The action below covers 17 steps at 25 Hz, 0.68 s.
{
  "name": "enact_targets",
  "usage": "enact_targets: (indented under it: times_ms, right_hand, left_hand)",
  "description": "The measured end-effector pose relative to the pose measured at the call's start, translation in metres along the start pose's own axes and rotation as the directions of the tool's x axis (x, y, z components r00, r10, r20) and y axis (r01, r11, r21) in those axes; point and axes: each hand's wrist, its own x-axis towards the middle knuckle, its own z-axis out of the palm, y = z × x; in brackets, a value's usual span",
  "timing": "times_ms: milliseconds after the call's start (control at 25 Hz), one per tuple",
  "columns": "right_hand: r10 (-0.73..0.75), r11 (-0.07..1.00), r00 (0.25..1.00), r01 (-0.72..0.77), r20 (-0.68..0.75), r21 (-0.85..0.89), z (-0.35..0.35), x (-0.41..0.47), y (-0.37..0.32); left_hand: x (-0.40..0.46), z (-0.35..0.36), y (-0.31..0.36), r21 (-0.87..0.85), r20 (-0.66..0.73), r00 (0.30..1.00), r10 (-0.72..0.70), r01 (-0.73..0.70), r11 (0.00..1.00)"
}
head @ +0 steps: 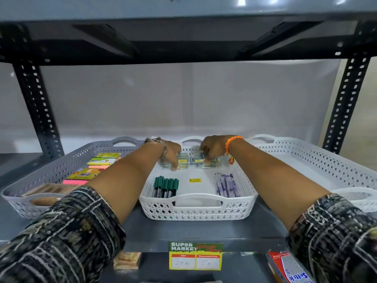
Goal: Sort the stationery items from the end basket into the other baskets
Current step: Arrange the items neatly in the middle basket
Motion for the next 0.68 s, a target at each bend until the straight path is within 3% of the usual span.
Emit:
enact_targets:
  times_ms: [560,680]
  right_hand:
    - [0.066,0.993,0.989,-0.052,0.135,-0.109,0.004,0.018,0.015]
    - [0.065,0.994,0.990,-0.053,0.126,-0.099,0.001,0.015,0.015]
  left_hand:
    - [0.020,0.006,-0.009,-0.088,0.073,0.997,0.013,-0.006,0.996]
    - [0.003,-0.002,-0.011,-0.143,-0.024,0.995,0.101,-0.103,0.984]
